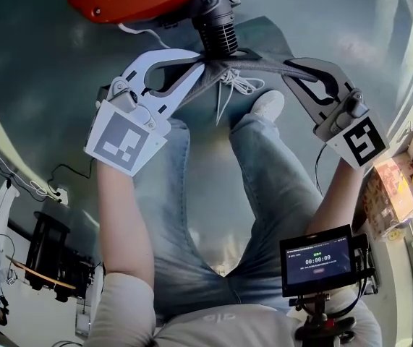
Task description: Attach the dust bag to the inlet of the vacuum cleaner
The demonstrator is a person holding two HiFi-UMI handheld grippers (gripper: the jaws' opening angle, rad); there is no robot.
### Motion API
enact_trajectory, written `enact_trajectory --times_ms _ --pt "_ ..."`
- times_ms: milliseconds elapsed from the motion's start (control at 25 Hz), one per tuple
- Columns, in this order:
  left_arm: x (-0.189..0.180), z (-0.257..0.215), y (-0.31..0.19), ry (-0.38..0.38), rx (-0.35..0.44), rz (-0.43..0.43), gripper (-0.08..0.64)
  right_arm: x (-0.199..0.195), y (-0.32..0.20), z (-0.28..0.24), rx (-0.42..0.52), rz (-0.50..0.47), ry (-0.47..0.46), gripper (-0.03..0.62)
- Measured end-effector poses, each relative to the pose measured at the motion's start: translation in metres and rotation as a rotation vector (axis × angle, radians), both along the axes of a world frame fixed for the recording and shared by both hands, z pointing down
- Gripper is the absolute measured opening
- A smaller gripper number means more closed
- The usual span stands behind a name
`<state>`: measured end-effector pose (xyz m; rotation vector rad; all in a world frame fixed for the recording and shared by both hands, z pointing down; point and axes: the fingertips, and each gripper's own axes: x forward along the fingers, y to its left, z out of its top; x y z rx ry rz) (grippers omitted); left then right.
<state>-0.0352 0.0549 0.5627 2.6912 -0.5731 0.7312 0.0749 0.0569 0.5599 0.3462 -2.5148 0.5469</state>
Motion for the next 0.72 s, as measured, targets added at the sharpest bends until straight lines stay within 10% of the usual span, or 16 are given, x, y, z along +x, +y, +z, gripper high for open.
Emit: enact_trajectory --times_ms 480,720 --pt "0.002 -0.013 -0.003 0.085 -0.045 -0.028 0.011 0.030 0.012 -0.043 -0.282 -0.096 -0.257 0.021" --pt "0.017 -0.013 0.000 0.080 -0.024 0.011 0.008 0.043 -0.014 -0.035 -0.162 0.038 -0.254 0.020"
